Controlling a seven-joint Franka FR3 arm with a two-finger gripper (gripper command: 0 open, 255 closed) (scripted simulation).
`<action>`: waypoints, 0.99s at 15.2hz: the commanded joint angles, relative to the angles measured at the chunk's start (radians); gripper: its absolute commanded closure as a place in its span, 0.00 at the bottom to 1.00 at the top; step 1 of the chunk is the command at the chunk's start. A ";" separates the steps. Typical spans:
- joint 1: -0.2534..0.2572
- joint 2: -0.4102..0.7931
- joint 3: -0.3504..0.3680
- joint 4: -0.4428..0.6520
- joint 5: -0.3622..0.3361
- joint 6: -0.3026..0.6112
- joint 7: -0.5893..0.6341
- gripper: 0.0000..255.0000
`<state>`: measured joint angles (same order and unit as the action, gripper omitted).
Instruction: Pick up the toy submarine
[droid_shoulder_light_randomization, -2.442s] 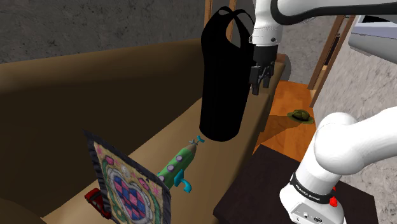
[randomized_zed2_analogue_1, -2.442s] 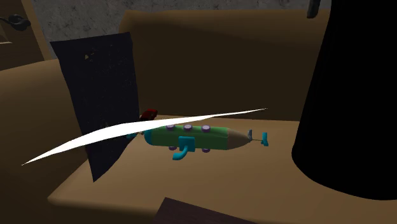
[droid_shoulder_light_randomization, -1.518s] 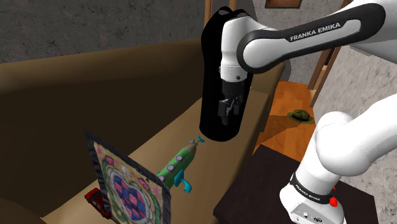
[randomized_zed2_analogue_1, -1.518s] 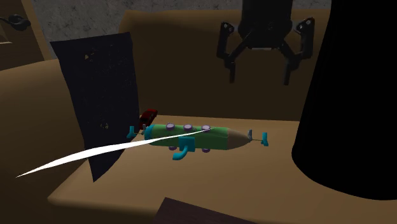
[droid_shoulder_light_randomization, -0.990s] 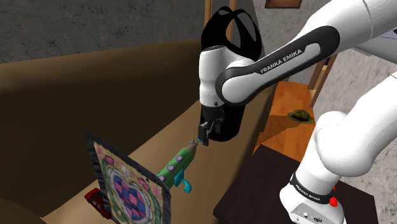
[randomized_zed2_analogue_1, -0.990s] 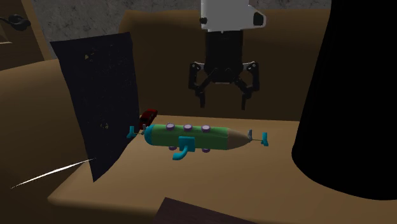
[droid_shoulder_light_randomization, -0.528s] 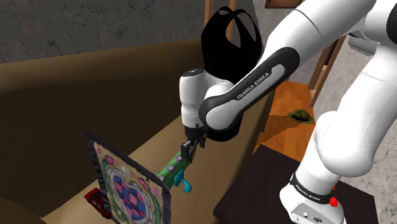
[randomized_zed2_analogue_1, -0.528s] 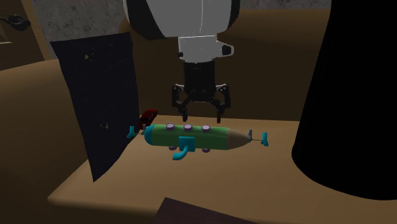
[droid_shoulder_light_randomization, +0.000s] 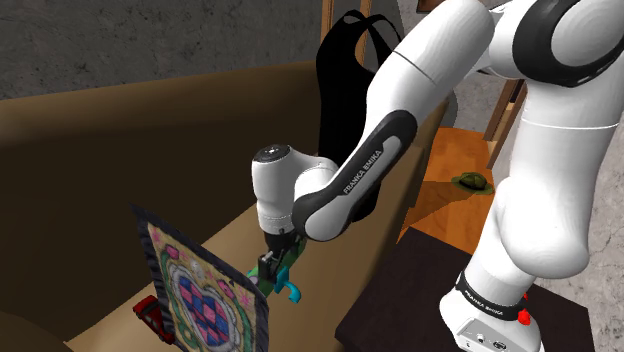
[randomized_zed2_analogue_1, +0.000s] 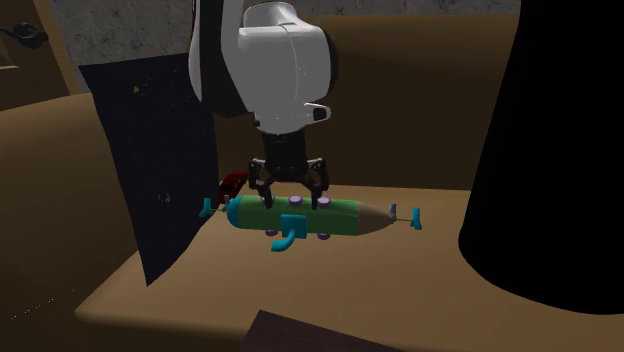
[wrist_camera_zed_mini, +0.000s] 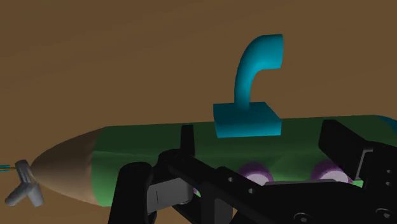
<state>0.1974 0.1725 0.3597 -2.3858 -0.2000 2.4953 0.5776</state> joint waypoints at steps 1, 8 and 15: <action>0.005 0.031 -0.008 0.002 -0.025 0.027 0.017 0.00; 0.021 0.105 -0.034 0.005 -0.085 0.091 0.062 0.00; 0.021 0.106 -0.034 0.007 -0.084 0.089 0.062 1.00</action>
<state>0.2189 0.2760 0.3263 -2.3798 -0.2836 2.5829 0.6394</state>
